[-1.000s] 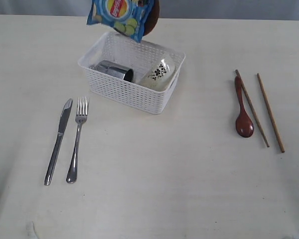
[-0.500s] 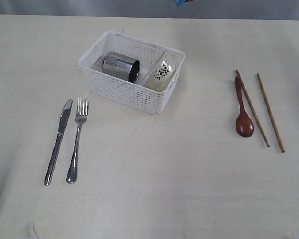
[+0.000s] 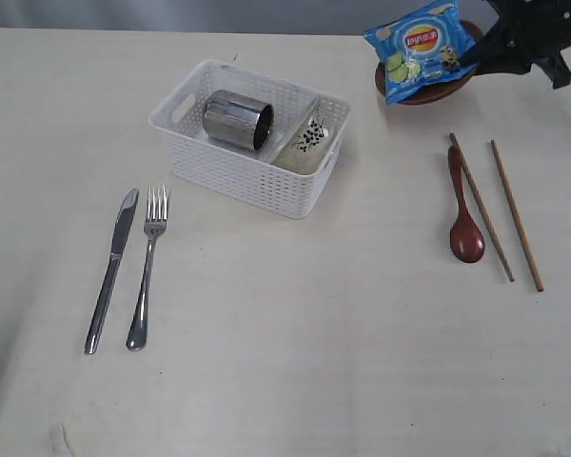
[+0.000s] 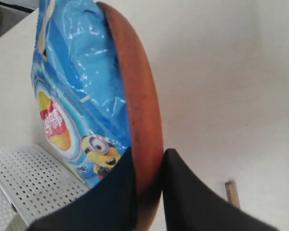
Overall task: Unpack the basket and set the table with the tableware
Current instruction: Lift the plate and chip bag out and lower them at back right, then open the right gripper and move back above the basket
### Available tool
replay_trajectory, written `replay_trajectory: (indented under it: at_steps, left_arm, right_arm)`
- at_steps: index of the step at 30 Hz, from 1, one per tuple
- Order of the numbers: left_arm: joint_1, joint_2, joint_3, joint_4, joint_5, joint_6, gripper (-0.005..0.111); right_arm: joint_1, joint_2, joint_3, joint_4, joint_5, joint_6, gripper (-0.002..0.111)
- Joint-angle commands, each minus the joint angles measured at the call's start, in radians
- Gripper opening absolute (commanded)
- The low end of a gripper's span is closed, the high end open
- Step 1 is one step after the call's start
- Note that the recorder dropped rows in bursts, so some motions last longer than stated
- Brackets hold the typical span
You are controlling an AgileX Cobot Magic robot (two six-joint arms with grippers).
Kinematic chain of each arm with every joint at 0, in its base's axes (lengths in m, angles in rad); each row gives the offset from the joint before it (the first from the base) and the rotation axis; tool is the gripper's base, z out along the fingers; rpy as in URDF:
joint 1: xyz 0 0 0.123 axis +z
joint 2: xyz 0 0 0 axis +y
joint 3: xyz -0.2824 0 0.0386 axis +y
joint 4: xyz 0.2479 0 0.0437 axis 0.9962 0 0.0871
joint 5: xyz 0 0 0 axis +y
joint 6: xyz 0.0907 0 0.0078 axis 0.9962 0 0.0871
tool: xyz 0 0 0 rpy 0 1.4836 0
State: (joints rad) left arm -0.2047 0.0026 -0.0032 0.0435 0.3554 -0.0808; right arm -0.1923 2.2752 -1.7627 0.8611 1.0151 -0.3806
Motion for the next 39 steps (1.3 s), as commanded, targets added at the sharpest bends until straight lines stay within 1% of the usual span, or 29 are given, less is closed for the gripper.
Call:
replay_trajectory:
  at_steps: [1,9,14,19,22,25,26,27,31,32,33,34,39]
  left_arm:
    - [-0.005,-0.003,0.003,0.009,-0.011,-0.004,0.000]
    - [-0.005,-0.003,0.003,0.009,-0.011,-0.004,0.000]
    - [-0.005,-0.003,0.003,0.009,-0.011,-0.004,0.000]
    - [-0.005,-0.003,0.003,0.009,-0.011,-0.004,0.000]
    - [-0.005,-0.003,0.003,0.009,-0.011,-0.004,0.000]
    - [-0.005,-0.003,0.003,0.009,-0.011,-0.004,0.000]
    - [-0.005,-0.003,0.003,0.009,-0.011,-0.004,0.000]
    - [-0.005,-0.003,0.003,0.009,-0.011,-0.004,0.000]
    - [-0.005,-0.003,0.003,0.009,-0.011,-0.004,0.000]
    - [-0.005,-0.003,0.003,0.009,-0.011,-0.004,0.000]
    - [-0.005,-0.003,0.003,0.009,-0.011,-0.004,0.000]
    - [-0.005,-0.003,0.003,0.009,-0.011,-0.004,0.000]
    - [-0.005,-0.003,0.003,0.009,-0.011,-0.004,0.000]
  right_arm:
    - [-0.041,0.042,0.016,0.172,-0.020,-0.062,-0.001]
    - [-0.050,0.094,0.021,0.149,-0.049,-0.062,-0.001]
    - [-0.050,0.092,0.021,0.095,-0.116,0.000,-0.001]
    - [-0.050,0.092,0.021,-0.020,-0.166,0.084,0.000]
    - [-0.050,0.092,0.021,-0.060,-0.172,0.100,0.000]
    - [-0.050,0.092,0.021,-0.063,-0.169,0.100,0.001]
    - [-0.050,0.092,0.021,-0.063,-0.163,0.100,0.003]
    - [-0.050,0.092,0.021,-0.063,-0.160,0.100,0.009]
    - [-0.050,0.092,0.021,-0.063,-0.151,0.100,0.039]
    - [-0.050,0.091,0.021,-0.063,-0.150,0.100,0.045]
    - [-0.050,0.091,0.021,-0.065,-0.147,0.100,0.047]
    - [-0.050,0.091,0.016,-0.076,-0.136,0.100,0.047]
    - [-0.061,0.085,-0.081,-0.222,-0.015,0.128,0.042]
